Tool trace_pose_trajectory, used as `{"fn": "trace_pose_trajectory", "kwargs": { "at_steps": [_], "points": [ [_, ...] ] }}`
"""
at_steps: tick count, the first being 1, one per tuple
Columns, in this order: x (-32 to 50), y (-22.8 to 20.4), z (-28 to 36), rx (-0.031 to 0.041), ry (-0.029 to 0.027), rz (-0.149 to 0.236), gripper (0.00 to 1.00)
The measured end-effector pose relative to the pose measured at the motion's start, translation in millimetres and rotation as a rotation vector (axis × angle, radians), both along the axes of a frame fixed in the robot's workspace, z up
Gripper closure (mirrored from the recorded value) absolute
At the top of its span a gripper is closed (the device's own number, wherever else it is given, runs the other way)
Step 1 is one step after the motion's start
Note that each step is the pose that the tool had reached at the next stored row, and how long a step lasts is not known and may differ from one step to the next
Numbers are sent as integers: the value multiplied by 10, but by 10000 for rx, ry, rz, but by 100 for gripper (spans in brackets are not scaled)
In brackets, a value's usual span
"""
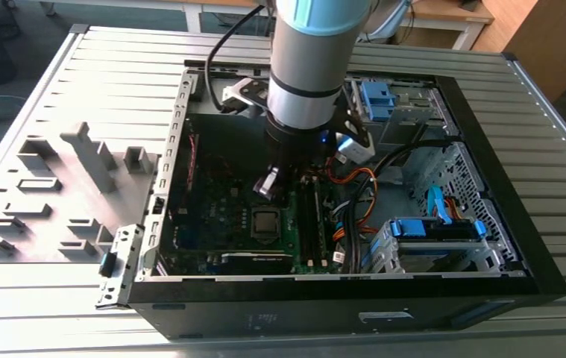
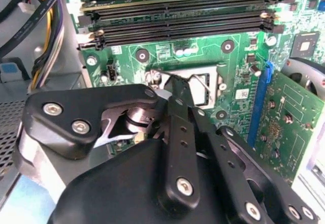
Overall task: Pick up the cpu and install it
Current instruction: 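Install the first cpu locking lever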
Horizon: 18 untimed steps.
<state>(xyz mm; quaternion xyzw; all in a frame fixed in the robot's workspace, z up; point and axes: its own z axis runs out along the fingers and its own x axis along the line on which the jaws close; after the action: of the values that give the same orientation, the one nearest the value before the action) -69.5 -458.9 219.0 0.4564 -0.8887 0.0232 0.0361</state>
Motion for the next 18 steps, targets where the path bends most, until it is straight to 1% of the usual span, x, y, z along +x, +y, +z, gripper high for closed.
{"fn": "trace_pose_trajectory", "kwargs": {
  "at_steps": [3, 6, 12, 16, 18],
  "points": [
    [0, 0, -23, -53, 0, -10, 89],
    [-1, -7, -28, -82, -1, -19, 89],
    [-1, -54, -40, -181, 1, -53, 89],
    [0, -56, -41, -190, 1, -52, 89],
    [2, -64, -50, -191, 2, -50, 89]
  ]
}}
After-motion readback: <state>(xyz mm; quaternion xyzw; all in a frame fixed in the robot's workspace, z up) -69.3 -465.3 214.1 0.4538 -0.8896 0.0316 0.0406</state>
